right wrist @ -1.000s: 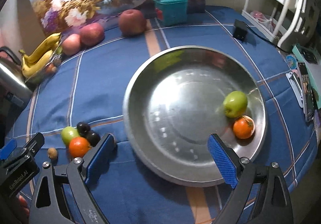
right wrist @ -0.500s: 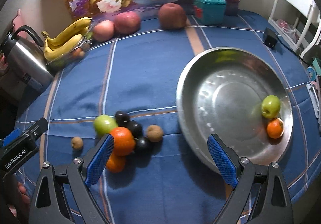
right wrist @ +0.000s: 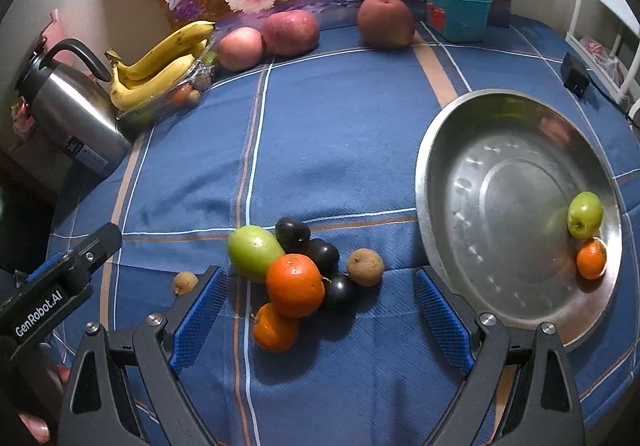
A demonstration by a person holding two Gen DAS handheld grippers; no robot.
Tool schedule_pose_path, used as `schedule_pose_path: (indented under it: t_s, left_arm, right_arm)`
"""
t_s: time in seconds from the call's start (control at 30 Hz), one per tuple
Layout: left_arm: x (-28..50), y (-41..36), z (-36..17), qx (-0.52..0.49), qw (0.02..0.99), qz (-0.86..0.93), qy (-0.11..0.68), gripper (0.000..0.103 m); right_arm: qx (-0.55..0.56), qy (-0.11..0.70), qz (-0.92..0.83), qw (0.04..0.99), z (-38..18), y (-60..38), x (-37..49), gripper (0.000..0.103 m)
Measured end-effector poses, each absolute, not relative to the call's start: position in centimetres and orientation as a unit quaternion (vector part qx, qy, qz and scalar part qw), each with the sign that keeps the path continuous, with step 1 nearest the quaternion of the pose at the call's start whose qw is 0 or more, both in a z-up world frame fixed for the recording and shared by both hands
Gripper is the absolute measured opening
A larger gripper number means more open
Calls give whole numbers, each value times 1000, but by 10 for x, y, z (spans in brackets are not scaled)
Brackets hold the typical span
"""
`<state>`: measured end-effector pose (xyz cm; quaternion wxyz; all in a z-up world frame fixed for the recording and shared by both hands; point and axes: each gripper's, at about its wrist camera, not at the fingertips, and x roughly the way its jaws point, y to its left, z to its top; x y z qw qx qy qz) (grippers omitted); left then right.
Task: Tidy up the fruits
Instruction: 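Withdraw both open tools back toward the fruit cluster, then grasp the kiwi with the left tool while the right tool grasps a large orange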
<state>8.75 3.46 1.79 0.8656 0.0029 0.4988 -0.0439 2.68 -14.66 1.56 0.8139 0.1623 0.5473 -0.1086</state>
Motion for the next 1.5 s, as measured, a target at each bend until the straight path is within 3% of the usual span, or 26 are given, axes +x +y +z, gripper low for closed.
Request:
schedule_pose_path:
  t_s: [0.13, 0.23, 0.5, 0.77, 1.03, 1.13, 1.5]
  left_arm:
    - [92, 34, 9, -10, 855, -51, 516, 103]
    - [94, 32, 1, -22, 841, -62, 537, 103]
    - [99, 29, -22, -51, 811, -68, 579, 101]
    - [98, 15, -42, -43, 786, -85, 611, 81]
    - [97, 10, -48, -60, 771, -94, 627, 39]
    - [96, 11, -49, -64, 770, -99, 627, 31]
    - [98, 15, -32, -86, 782, -107, 607, 27]
  right_arm:
    - [160, 552, -107, 811, 9, -147, 30, 93]
    - [163, 555, -104, 809, 6, -147, 31, 80]
    - [162, 562, -91, 806, -1, -141, 36, 64]
    - [152, 572, -81, 802, -9, -133, 40, 45]
    - [149, 574, -75, 802, -8, -132, 39, 38]
    - [146, 574, -74, 802, -8, -131, 39, 37]
    - [153, 565, -65, 808, 3, -130, 38, 37]
